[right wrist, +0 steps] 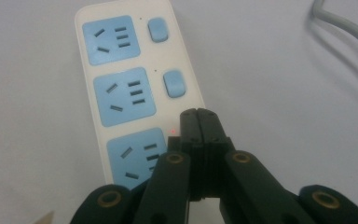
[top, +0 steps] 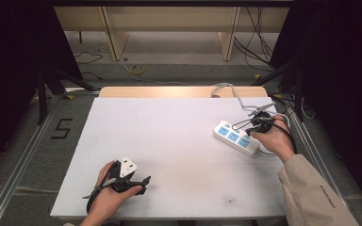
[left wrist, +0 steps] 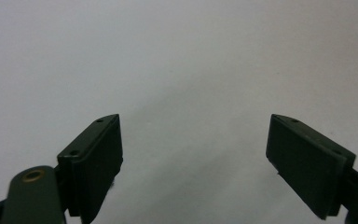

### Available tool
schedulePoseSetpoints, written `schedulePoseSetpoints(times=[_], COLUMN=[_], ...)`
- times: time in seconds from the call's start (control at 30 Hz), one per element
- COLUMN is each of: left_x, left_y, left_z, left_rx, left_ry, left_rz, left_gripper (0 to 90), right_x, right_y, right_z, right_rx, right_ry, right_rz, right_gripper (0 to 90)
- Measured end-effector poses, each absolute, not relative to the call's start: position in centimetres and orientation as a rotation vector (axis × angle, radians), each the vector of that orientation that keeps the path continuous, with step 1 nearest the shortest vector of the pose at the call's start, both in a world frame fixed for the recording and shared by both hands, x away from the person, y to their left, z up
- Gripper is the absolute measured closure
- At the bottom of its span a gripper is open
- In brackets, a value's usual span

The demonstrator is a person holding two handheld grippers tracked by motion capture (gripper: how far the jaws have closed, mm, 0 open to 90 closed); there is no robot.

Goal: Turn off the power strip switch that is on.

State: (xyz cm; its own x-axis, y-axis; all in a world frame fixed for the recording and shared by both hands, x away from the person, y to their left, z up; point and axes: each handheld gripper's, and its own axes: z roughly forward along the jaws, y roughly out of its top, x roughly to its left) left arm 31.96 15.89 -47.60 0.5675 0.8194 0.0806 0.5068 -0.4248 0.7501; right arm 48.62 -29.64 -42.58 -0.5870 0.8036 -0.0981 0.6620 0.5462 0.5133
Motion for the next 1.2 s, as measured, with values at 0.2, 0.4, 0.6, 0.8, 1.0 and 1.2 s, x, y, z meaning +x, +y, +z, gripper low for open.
schedulePoseSetpoints(times=[0.2,0.4,0.6,0.8,1.0,1.2], left_x=[31.96,31.95,31.96,31.95,31.95,31.94], left_y=[15.88,15.87,15.87,15.88,15.85,15.85], left_z=[-47.61,-47.61,-47.61,-47.61,-47.63,-47.63], left_rx=[2.109,2.108,2.109,2.109,2.109,2.109], left_ry=[1.056,1.056,1.056,1.056,1.055,1.054], left_rz=[0.580,0.581,0.579,0.579,0.580,0.580], left_gripper=[18.4,18.5,18.4,18.4,18.5,18.5], right_x=[48.80,48.96,49.15,49.32,49.41,49.44], right_y=[-29.67,-29.79,-29.88,-29.79,-29.67,-29.58], right_z=[-42.74,-42.91,-43.12,-43.34,-43.49,-43.50], right_rx=[1.221,1.234,1.240,1.247,1.248,1.243], right_ry=[2.467,2.467,2.473,2.481,2.486,2.491], right_rz=[0.611,0.603,0.601,0.592,0.585,0.578], right_gripper=[90.0,90.0,90.0,90.0,90.0,90.0])
